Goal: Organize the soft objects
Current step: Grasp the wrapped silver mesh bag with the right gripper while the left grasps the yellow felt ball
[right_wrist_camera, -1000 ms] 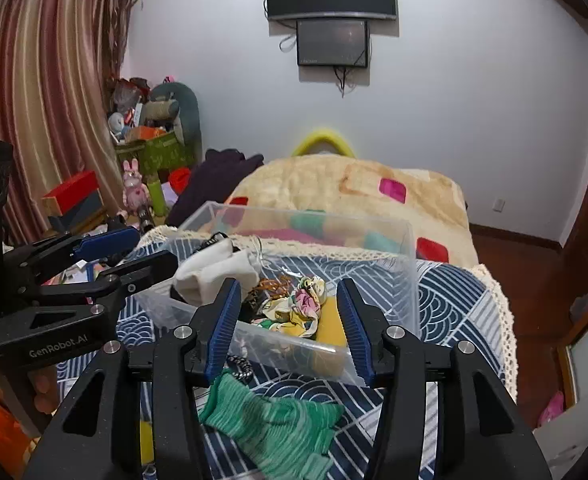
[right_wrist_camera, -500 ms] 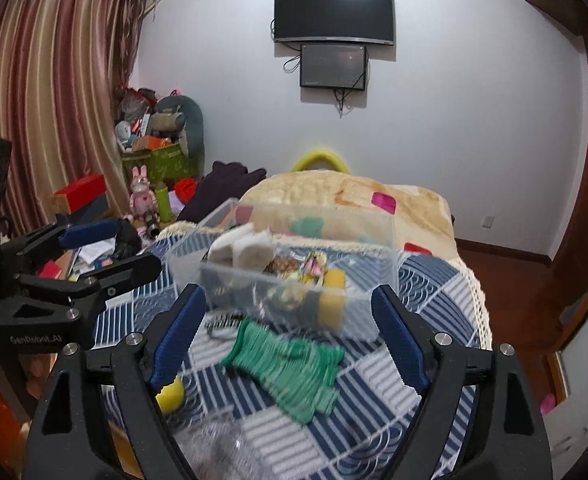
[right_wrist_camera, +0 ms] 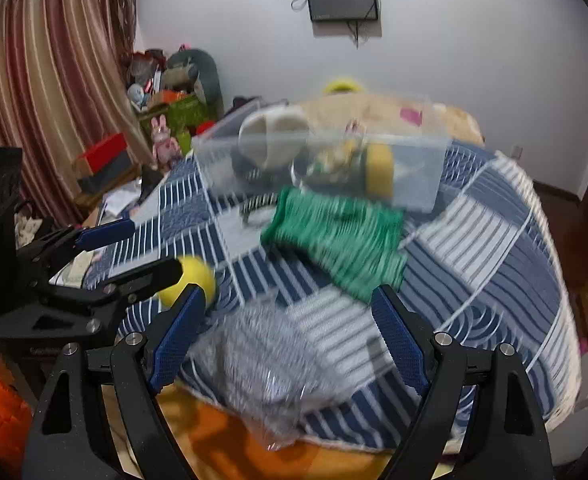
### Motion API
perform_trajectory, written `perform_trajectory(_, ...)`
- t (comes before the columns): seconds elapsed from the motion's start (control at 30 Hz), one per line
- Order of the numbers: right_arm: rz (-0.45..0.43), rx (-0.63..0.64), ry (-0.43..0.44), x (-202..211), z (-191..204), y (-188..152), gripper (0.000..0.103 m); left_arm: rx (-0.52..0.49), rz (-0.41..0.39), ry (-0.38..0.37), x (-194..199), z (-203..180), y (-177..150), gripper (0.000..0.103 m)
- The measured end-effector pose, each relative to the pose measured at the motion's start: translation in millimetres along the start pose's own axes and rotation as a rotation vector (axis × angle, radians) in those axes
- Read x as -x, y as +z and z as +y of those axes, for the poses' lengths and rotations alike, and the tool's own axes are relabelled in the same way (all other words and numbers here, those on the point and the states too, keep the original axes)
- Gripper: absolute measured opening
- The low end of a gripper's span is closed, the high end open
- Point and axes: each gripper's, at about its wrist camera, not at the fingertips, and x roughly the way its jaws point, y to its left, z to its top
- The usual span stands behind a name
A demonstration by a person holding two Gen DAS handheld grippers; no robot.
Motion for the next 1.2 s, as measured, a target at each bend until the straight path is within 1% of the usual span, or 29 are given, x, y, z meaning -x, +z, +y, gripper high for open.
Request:
perform_trajectory(0.03, 0.013, 0.000, 0.005, -2.3, 0.6, -3.5, 0.083, 0.010, 0.008, -0.014, -2.2, 1.0, -1.6, 0.088)
perform_trajectory(0.1, 0.036, -0.001, 0.015, -7.4, 1.3, -10.5, 0.083, 0.016, 0.026, -0.024, -7.5, 0.2, -5.9, 0.078)
perform_trajectory(0.13, 0.049, 0.006, 0.017, -11.2, 1.9, -13.7, 0.083, 0.013, 0.035, -0.025, -10.3, -0.4, -7.4, 0.076)
perform_trajectory(0.2, 0.069, 0.025, 0.009, -15.8, 3.4, -17.6, 0.082, 0.016, 0.047, -0.036, -14.6, -1.1, -10.3, 0.068)
perform_trajectory(0.23, 0.076, 0.034, 0.004, -18.1, 4.3, -19.2, 0.082, 0.021, 0.051, -0.044, -16.4, -1.4, -10.8, 0.066)
perform_trajectory(0.27, 0.066, 0.049, -0.010, -17.8, 6.8, -21.3, 0.081, 0.024, 0.053, -0.049, -17.6, -1.7, -11.5, 0.060)
perform_trajectory(0.3, 0.058, 0.061, -0.021, -17.0, 8.4, -22.3, 0.073, 0.023, 0.055, -0.054, -18.9, -2.3, -11.8, 0.054)
perform_trajectory(0.33, 0.056, 0.071, -0.027, -16.2, 9.7, -22.6, 0.068, 0.012, 0.060, -0.064, -20.4, -3.7, -13.0, 0.050)
perform_trajectory(0.37, 0.054, 0.079, -0.028, -16.0, 10.7, -22.4, 0.058, 0.004, 0.063, -0.067, -21.3, -4.6, -13.6, 0.045)
perform_trajectory(0.4, 0.049, 0.079, -0.027, -15.6, 10.0, -21.2, 0.048, -0.002, 0.061, -0.064, -21.4, -5.6, -14.6, 0.045)
perform_trajectory(0.43, 0.045, 0.073, -0.028, -15.0, 8.7, -20.5, 0.045, -0.007, 0.054, -0.061, -20.4, -6.7, -15.2, 0.045)
perform_trajectory(0.47, 0.042, 0.065, -0.024, -14.4, 7.1, -19.7, 0.039, -0.011, 0.051, -0.062, -19.4, -7.4, -15.6, 0.045)
perform_trajectory(0.5, 0.040, 0.059, -0.020, -14.1, 5.4, -19.1, 0.036, -0.010, 0.048, -0.063, -18.5, -7.2, -15.5, 0.044)
perform_trajectory(0.6, 0.022, 0.035, -0.023, -9.9, -0.8, -16.1, 0.031, -0.002, 0.039, -0.065, -15.8, -5.4, -13.2, 0.044)
perform_trajectory(0.9, -0.056, -0.004, -0.042, 8.3, -9.1, 0.7, 0.030, 0.011, -0.036, -0.055, 4.2, -1.6, 7.2, 0.044)
perform_trajectory(1.1, -0.160, -0.015, -0.050, 27.1, -10.4, 25.8, 0.030, 0.010, -0.118, -0.044, 15.9, 0.5, 33.4, 0.044)
perform_trajectory(1.2, -0.210, -0.028, -0.061, 34.5, -11.6, 40.4, 0.030, 0.013, -0.144, -0.044, 17.9, 2.6, 45.4, 0.044)
